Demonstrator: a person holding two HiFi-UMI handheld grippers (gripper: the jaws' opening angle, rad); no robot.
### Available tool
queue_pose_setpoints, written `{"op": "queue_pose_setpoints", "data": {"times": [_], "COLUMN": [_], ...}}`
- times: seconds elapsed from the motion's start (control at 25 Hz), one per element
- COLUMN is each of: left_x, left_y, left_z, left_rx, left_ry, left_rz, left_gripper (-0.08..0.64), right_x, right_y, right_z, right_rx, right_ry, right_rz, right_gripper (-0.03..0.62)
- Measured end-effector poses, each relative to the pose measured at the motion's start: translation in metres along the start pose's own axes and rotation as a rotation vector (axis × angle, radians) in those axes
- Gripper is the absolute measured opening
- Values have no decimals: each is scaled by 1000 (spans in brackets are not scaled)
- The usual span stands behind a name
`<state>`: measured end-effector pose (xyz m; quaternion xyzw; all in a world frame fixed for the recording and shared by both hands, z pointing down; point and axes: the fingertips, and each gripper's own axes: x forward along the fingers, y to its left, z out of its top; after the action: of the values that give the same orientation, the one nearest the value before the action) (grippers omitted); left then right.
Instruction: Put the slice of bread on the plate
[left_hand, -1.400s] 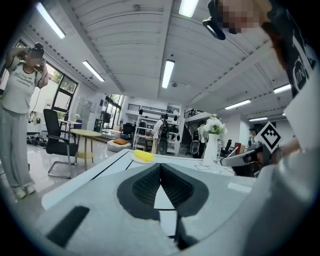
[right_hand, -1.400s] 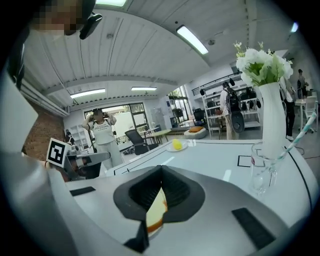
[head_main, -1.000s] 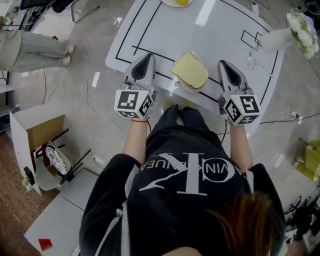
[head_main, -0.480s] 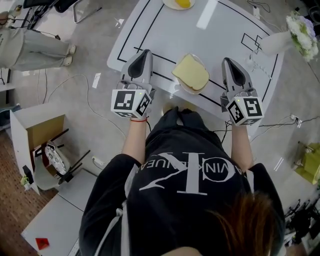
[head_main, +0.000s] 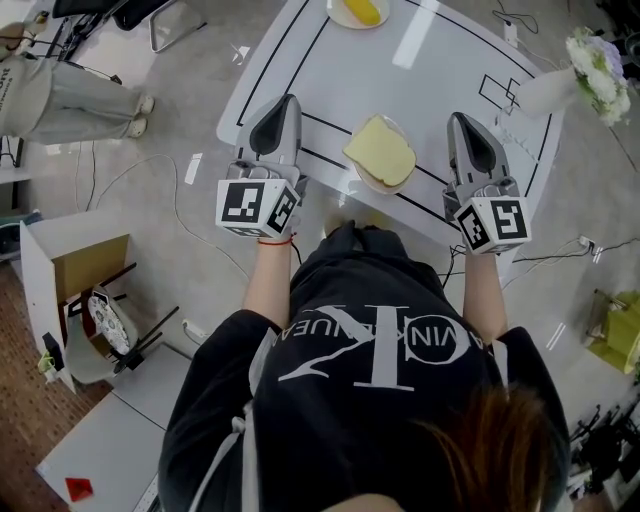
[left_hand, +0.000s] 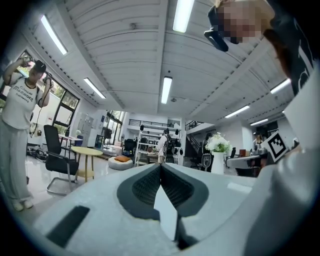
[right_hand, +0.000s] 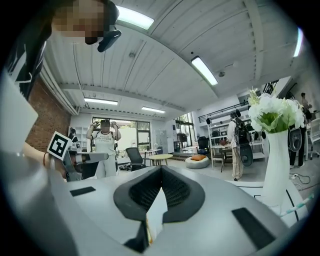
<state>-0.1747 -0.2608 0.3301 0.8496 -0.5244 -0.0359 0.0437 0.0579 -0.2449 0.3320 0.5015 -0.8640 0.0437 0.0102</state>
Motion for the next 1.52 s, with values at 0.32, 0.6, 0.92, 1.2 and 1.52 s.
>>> {"op": "queue_pose_setpoints", "data": {"times": [0.32,0.6,0.92,1.2,1.52], "left_x": [-2,-6,-8,-11,-14], "left_y": [2,3,3,6,8], "left_z": [16,23,24,25,27], "left_rx": [16,20,20,22,24], "left_ry": [-26,-40,-43,-43,-45], "left_rz": [14,23,22,27,35], "left_gripper": [11,11,11,11,11], "right_x": [1,0,-1,1,3], "right_y": [1,7,8,9,12], "right_z": [16,22,26,27,24], "right_rx": [-24,-34,-38,-39,-33], "right_ry": [-31,-46,-54,-55,-49], "right_rz": [1,15,11,13,22], "right_gripper": [0,-1,-2,-2,0]}}
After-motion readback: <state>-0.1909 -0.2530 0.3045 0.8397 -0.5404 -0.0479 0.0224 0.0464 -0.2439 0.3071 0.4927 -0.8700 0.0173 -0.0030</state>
